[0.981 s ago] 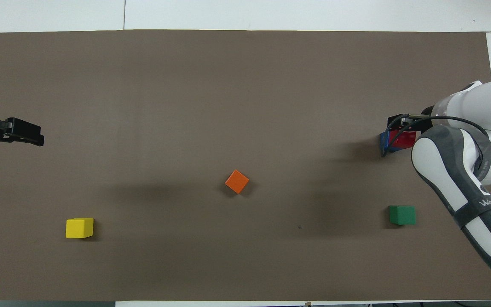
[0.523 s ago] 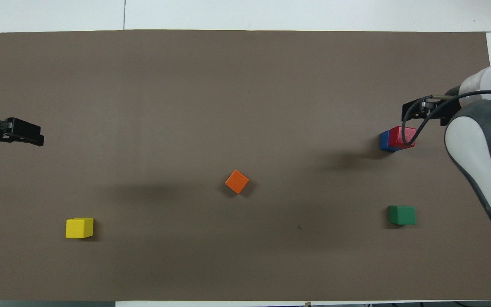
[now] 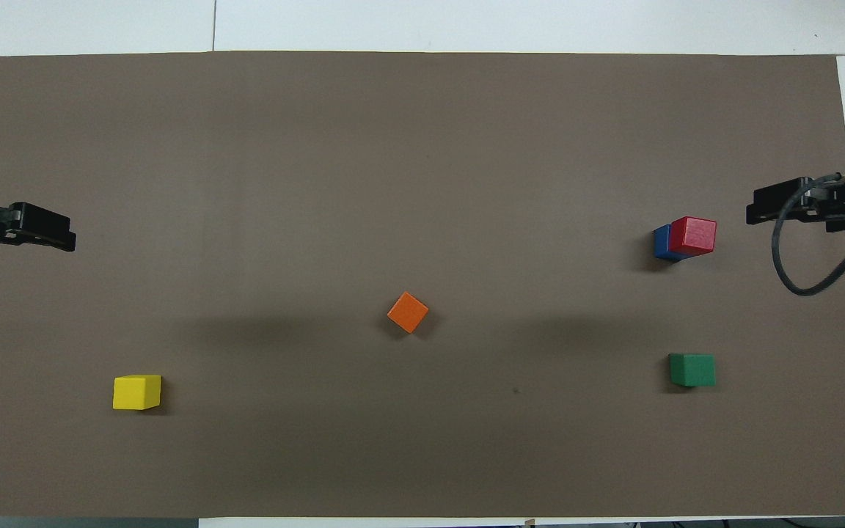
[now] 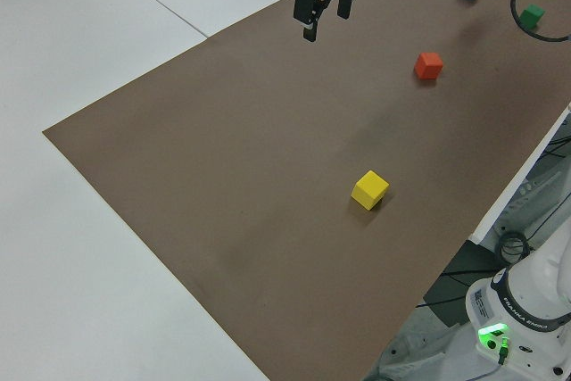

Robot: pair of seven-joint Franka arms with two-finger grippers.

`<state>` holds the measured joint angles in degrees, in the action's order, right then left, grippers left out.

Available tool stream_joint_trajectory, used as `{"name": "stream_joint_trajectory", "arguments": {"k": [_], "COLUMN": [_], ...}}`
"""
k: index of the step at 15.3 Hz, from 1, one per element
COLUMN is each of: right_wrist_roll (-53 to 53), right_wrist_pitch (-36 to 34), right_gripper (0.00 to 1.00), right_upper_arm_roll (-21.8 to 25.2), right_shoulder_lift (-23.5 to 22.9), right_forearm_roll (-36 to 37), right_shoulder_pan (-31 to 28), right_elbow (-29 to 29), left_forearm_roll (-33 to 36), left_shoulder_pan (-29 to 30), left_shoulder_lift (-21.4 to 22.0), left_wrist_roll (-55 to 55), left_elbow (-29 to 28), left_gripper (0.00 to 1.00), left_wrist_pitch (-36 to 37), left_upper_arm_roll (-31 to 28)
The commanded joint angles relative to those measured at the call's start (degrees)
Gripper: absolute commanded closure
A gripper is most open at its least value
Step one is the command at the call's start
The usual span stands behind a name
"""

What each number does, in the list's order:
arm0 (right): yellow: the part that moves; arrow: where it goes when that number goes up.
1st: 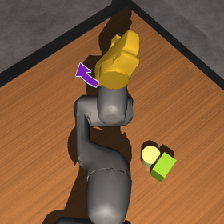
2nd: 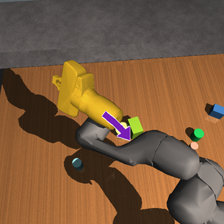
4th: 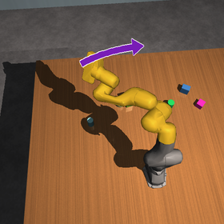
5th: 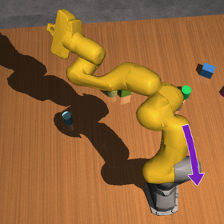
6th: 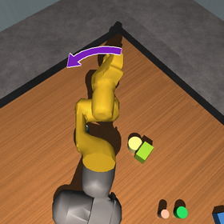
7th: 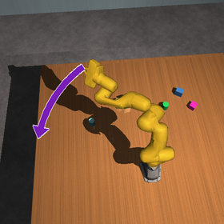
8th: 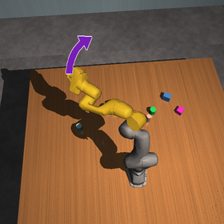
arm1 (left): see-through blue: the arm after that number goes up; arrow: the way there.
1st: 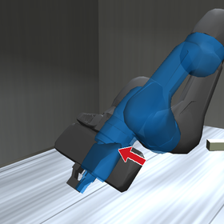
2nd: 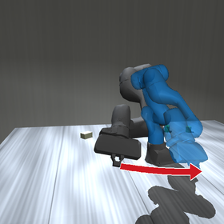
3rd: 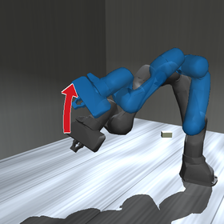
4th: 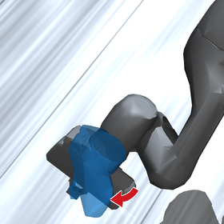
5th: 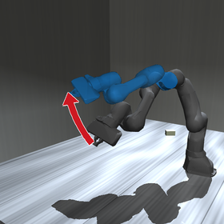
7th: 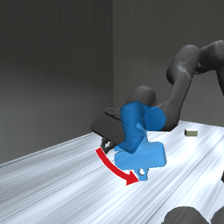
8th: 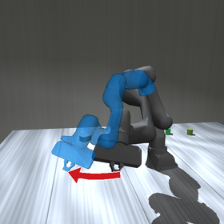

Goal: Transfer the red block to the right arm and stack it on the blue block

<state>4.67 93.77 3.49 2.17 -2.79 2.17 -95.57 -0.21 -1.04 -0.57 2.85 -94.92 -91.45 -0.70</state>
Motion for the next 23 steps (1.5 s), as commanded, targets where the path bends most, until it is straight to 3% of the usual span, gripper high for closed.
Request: {"name": "stream_joint_trajectory", "arguments": {"k": [1,23], "right_wrist_roll": [-2.03,-5.28], "right_wrist_pitch": [-5.25,-7.02], "right_gripper": [0.0,0.0], "right_upper_arm_roll": [-0.15,0.38], "right_shoulder_lift": [-0.85,0.38], "right_forearm_roll": [0.59,4.63], "right_shoulder_pan": [-0.23,-0.94], "right_elbow": [3.72,2.85], "left_forearm_roll": [0.65,0.65], "left_shoulder_pan": [-0.02,-0.1], "left_shoulder_lift": [1.54,1.72], "left_wrist_roll": [0.32,0.32], "left_elbow": [-1.93,-1.93], "left_gripper": [0.0,0.0], "left_wrist_pitch": [-1.01,-1.01], "left_upper_arm_roll": [-0.09,-0.09]}}
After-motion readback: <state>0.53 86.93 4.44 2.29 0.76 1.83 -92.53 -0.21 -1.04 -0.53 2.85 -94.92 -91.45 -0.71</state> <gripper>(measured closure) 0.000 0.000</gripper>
